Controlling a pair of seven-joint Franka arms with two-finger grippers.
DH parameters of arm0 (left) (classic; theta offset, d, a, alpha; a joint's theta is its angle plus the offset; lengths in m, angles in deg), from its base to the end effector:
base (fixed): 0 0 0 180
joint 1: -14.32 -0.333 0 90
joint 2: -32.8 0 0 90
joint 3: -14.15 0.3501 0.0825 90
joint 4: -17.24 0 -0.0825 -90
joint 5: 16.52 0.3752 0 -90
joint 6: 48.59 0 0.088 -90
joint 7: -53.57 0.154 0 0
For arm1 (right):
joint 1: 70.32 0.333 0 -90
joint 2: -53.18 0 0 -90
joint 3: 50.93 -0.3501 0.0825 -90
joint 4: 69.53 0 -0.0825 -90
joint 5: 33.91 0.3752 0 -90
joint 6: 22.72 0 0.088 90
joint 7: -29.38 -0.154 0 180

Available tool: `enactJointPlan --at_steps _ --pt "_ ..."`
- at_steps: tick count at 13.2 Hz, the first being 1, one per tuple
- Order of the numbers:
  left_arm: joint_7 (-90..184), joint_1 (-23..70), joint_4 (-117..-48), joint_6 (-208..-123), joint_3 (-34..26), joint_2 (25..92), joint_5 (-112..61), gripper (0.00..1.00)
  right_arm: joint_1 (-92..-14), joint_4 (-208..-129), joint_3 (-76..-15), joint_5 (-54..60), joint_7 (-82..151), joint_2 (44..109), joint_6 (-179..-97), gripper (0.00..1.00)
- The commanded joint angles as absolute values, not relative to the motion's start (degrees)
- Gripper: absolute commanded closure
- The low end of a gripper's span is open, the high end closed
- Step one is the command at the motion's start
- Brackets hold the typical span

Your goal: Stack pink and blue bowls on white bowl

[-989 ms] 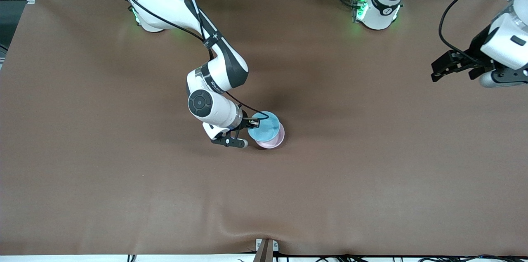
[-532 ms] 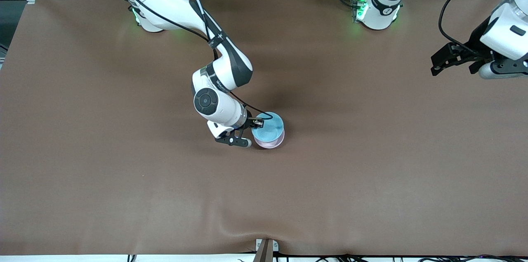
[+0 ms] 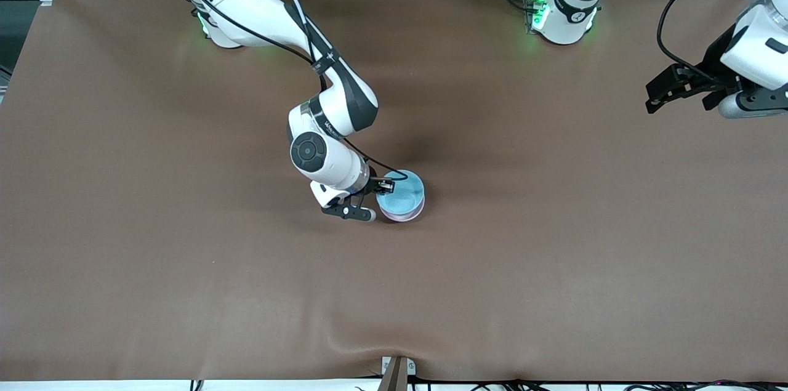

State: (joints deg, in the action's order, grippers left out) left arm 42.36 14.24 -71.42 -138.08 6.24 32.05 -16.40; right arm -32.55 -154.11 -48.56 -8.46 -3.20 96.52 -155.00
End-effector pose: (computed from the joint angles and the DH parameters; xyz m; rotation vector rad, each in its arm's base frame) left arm 0.5370 -0.0741 0.6287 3.1392 0.0927 0.0435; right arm 0.5942 0.4577 0.2225 -2.8181 0.3209 0.1572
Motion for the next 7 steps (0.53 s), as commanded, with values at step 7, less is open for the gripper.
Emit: enactJointPlan --at_steps 7 --pt "40.82 11.51 -71.96 -136.93 6.24 30.96 -15.90 0.00 -32.08 -152.32 -48.11 -9.56 -4.28 97.57 -154.99 1.00"
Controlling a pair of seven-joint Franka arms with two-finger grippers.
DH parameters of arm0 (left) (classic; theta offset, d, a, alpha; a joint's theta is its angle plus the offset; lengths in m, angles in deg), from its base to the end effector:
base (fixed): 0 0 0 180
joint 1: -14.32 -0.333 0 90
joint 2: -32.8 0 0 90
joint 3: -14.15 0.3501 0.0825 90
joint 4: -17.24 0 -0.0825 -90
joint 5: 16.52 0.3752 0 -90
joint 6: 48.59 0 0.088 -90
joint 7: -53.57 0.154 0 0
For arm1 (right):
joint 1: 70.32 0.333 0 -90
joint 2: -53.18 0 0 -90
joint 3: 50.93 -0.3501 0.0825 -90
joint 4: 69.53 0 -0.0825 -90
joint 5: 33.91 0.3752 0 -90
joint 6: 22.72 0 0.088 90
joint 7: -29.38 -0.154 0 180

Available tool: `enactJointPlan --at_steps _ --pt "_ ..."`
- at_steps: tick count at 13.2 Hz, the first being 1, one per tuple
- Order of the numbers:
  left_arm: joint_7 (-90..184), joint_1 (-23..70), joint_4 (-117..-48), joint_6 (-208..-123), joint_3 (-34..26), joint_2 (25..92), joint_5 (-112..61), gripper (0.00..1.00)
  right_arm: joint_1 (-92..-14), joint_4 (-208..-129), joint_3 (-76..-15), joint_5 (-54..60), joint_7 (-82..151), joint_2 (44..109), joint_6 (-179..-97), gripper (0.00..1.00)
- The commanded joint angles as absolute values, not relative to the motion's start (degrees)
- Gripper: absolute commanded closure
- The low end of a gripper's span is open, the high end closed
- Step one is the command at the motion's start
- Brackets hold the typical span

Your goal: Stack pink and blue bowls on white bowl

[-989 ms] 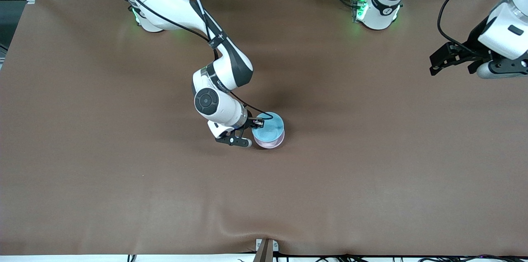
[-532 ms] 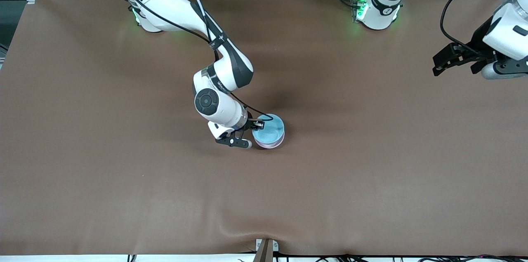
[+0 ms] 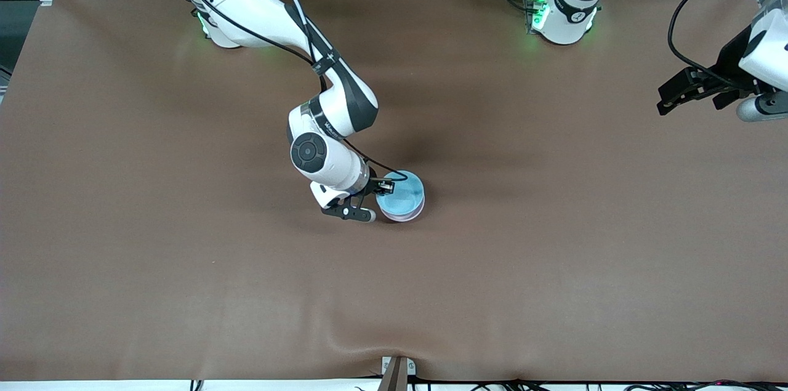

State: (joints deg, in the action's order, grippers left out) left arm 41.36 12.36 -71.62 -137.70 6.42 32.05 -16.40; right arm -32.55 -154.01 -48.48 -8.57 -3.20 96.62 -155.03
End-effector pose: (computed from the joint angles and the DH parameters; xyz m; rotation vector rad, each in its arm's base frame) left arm 0.5381 -0.0546 0.6265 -3.1354 -0.1765 -0.0278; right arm 0.5951 0.4571 0.2220 -2.8199 0.3207 0.1542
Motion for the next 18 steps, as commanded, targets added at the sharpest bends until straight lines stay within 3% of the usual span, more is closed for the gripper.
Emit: enactJointPlan --at_steps 1,2,3,12,15,18 --pt "40.83 11.33 -71.88 -136.49 6.24 30.96 -15.90 0.00 -32.08 -152.24 -48.03 -9.56 -4.19 97.57 -154.91 0.91" --pt "40.91 11.33 -71.88 -136.40 6.24 31.05 -15.90 0.00 -32.08 -152.24 -48.03 -9.74 -3.76 97.57 -154.82 0.49" --pt "40.91 11.33 -71.96 -136.31 6.16 31.05 -15.90 0.00 -32.17 -152.24 -48.03 -11.04 -2.97 97.57 -154.82 0.00" --pt "41.00 11.24 -72.05 -135.43 6.24 30.17 -16.52 0.00 -32.96 -152.32 -47.76 -13.25 -2.78 94.24 -154.12 0.00" --pt "41.61 11.24 -72.32 -134.73 6.24 29.82 -16.43 0.00 -34.62 -152.94 -45.92 -17.98 1.49 85.64 -143.88 0.00" --pt "41.88 11.24 -73.01 -134.55 6.24 29.20 -16.52 0.00 -44.17 -152.94 -45.21 -18.26 17.11 79.91 -132.52 0.00"
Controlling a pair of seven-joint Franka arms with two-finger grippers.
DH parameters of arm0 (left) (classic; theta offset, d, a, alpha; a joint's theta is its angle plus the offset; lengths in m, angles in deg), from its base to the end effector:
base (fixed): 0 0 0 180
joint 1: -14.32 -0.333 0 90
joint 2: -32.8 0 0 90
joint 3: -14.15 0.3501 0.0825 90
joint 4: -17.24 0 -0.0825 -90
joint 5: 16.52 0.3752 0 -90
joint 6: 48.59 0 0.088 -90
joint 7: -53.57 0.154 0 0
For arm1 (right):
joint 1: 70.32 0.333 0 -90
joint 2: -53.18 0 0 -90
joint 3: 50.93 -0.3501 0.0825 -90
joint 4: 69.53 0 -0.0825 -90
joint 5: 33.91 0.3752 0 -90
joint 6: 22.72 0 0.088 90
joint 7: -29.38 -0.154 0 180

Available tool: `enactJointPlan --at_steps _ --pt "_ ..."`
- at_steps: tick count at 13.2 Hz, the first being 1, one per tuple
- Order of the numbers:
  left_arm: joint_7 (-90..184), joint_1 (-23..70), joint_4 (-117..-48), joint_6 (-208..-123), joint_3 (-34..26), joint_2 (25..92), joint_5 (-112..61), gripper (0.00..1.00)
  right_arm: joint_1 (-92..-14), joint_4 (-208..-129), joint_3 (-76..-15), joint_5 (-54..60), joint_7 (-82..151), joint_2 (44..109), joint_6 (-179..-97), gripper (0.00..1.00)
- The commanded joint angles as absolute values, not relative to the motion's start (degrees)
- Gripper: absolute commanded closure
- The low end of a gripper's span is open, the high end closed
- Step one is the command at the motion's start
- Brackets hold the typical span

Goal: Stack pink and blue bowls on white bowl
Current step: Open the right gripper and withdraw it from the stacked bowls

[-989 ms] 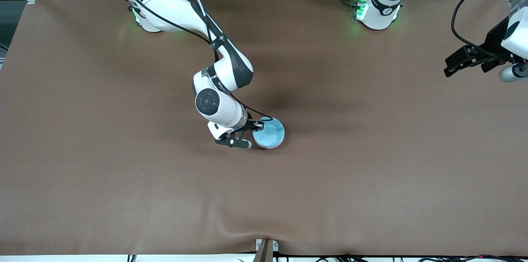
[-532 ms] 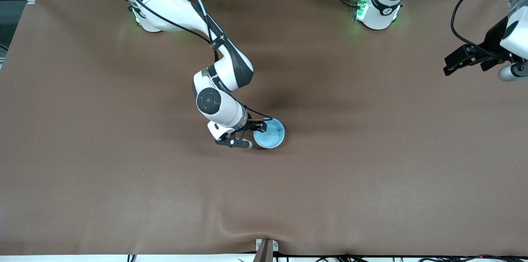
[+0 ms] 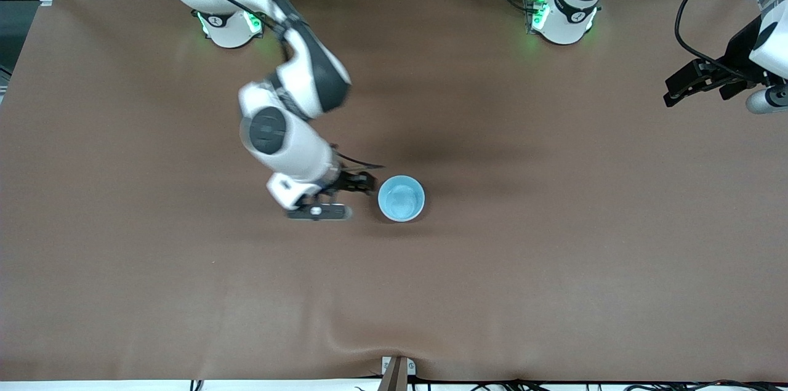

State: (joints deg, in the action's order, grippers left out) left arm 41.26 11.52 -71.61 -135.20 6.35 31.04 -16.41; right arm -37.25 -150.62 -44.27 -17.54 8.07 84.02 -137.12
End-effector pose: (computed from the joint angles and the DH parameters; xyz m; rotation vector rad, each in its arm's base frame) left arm 0.5269 -0.0470 0.6320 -3.1279 -0.2001 0.0120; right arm 0.6293 0.3617 0.3819 -2.9356 0.0081 0.0576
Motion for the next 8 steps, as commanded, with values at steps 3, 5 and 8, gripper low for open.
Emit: enactJointPlan --at_steps 3,5,8 --pt "41.88 11.15 -74.07 -134.64 6.24 28.94 -16.52 0.00 -54.99 -153.03 -45.30 -18.00 34.08 78.15 -127.06 0.00" --pt "41.88 11.15 -73.99 -134.90 6.24 28.94 -16.52 0.00 -61.15 -153.37 -45.13 -18.26 38.95 74.21 -121.97 0.00" --pt "42.06 10.98 -74.16 -135.25 6.24 28.94 -16.43 0.00 -68.10 -155.66 -45.12 -25.86 39.14 64.11 -115.03 0.00"
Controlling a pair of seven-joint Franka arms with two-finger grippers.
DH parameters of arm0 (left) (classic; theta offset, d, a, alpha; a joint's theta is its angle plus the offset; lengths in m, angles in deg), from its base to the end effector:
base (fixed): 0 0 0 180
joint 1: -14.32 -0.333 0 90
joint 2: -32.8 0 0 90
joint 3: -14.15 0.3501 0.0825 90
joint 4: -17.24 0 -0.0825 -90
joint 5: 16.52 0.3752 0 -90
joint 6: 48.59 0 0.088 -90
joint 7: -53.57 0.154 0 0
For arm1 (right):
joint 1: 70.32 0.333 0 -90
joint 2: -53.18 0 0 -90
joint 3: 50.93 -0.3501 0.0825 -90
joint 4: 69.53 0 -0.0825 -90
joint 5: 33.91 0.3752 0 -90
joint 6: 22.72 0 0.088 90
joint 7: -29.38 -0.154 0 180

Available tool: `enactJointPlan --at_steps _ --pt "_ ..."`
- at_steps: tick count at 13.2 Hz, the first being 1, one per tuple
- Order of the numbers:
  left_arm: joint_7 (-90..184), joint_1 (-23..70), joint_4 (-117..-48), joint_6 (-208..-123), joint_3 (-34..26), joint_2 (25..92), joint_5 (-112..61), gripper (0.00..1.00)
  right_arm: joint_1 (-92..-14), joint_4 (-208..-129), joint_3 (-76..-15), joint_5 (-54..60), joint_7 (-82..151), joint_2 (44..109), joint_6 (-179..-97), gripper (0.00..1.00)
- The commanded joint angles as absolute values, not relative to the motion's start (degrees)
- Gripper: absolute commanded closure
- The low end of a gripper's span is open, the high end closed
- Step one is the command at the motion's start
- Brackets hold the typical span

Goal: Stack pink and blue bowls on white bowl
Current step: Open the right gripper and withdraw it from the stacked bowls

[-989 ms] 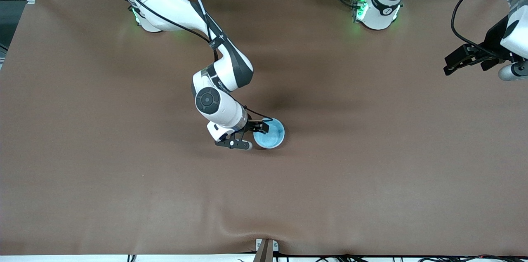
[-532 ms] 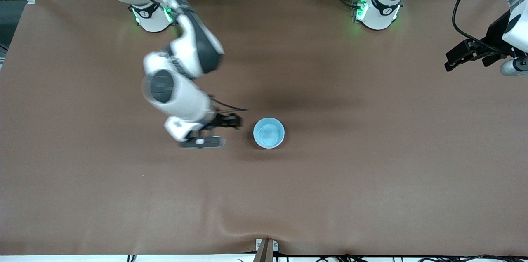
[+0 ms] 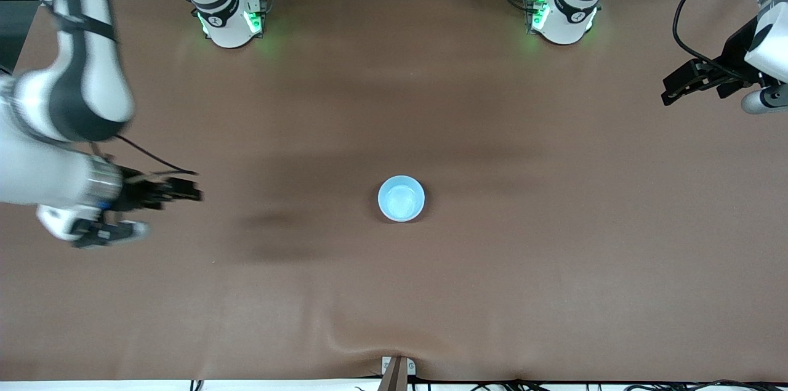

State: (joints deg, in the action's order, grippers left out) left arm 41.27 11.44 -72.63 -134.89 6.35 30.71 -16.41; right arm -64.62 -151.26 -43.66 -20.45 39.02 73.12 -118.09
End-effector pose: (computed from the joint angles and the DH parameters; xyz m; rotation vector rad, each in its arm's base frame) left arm 0.5235 -0.0462 0.6264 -3.1241 -0.2019 0.0389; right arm 0.6527 0.0272 0.4801 -2.9358 -0.1638 0.1295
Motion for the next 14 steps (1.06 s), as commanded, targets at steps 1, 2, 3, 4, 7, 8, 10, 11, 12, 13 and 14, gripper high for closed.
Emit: enactJointPlan --at_steps 1,2,3,4,7,8,10,11,12,13,14 --pt "42.14 10.54 -74.16 -135.34 6.24 28.94 -16.43 0.00 -69.16 -155.40 -45.04 -28.87 39.05 61.65 -111.87 0.00" --pt "42.14 10.45 -74.34 -135.52 6.24 28.94 -16.34 0.00 -70.48 -155.40 -45.04 -30.12 39.05 58.92 -109.84 0.00" --pt "42.14 10.36 -74.42 -135.52 6.24 28.94 -16.17 0.00 -71.01 -155.57 -45.04 -31.09 39.05 56.02 -108.69 0.00" --pt "42.23 10.36 -74.43 -135.52 6.24 28.94 -15.82 0.00 -71.02 -155.75 -45.12 -32.75 38.88 53.82 -107.54 0.00" --pt "42.67 10.36 -74.43 -135.52 6.24 28.94 -15.73 0.00 -70.67 -156.01 -45.47 -34.08 37.56 52.30 -105.15 0.00" --pt "42.67 10.36 -74.34 -135.52 6.24 28.94 -15.73 0.00 -70.32 -156.88 -45.56 -33.82 37.21 52.48 -106.38 0.00" --pt "42.67 10.36 -74.42 -135.52 6.24 28.94 -15.73 0.00 -69.70 -159.69 -45.65 -33.30 34.32 51.78 -107.44 0.00" --pt "42.67 10.36 -74.43 -135.61 6.24 28.94 -15.73 0.00 -69.44 -160.92 -45.74 -33.29 33.35 50.82 -107.62 0.00" --pt "42.67 10.36 -74.34 -135.69 6.24 28.94 -15.73 0.00 -68.83 -162.07 -45.74 -33.29 33.25 49.77 -108.05 0.00" --pt "42.76 10.36 -74.42 -135.96 6.24 28.94 -15.73 0.00 -68.82 -163.12 -45.74 -33.29 33.25 48.89 -109.10 0.00" --pt "43.02 10.36 -74.43 -136.13 6.16 28.94 -15.73 0.00 -68.82 -164.44 -45.74 -33.38 33.25 47.75 -110.33 0.00"
